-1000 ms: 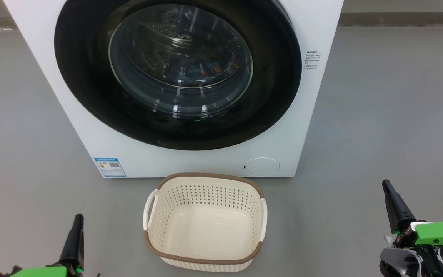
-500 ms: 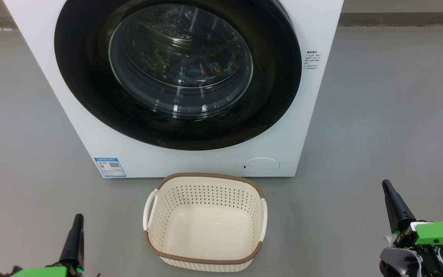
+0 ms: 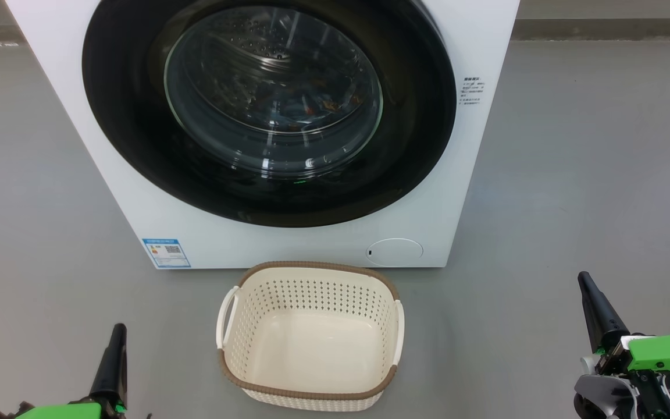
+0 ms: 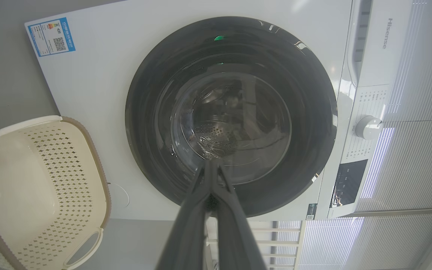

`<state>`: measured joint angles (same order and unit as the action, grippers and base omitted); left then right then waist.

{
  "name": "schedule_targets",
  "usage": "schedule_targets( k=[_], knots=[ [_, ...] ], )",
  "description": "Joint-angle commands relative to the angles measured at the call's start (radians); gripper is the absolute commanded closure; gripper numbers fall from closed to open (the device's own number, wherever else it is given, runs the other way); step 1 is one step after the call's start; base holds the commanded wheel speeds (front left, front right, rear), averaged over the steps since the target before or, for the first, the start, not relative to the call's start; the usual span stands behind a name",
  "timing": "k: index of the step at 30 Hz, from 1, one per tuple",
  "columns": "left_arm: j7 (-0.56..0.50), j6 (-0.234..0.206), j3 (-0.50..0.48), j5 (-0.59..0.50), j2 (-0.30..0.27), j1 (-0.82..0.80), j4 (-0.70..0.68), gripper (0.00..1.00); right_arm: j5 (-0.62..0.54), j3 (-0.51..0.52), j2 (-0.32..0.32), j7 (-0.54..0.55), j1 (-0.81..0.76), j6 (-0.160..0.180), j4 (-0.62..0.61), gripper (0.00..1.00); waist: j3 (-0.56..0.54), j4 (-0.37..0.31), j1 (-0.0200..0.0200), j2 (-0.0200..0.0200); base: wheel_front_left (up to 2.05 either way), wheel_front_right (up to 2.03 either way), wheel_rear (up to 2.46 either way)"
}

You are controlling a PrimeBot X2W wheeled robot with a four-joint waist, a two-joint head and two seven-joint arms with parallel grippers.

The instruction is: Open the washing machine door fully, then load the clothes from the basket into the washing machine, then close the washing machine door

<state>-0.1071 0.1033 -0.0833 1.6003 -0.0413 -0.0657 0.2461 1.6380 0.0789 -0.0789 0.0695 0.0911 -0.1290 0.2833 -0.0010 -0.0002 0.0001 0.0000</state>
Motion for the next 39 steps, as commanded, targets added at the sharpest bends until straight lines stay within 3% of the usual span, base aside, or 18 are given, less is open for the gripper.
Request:
schedule_targets(
  k=[1,39],
  knots=[
    [-0.006,-0.005,-0.032,0.007,-0.009,-0.045,-0.031,1.0,0.016,-0.017,-0.011,0.002,0.026,-0.002,-0.031,1.0,0.0,0.0,0.0,0.0,0.0,0.0,0.0],
    [-0.006,-0.005,-0.032,0.007,-0.009,-0.045,-0.032,1.0,0.02,-0.023,-0.015,-0.002,0.026,-0.002,-0.032,1.0,0.0,0.0,0.0,0.0,0.0,0.0,0.0]
  ],
)
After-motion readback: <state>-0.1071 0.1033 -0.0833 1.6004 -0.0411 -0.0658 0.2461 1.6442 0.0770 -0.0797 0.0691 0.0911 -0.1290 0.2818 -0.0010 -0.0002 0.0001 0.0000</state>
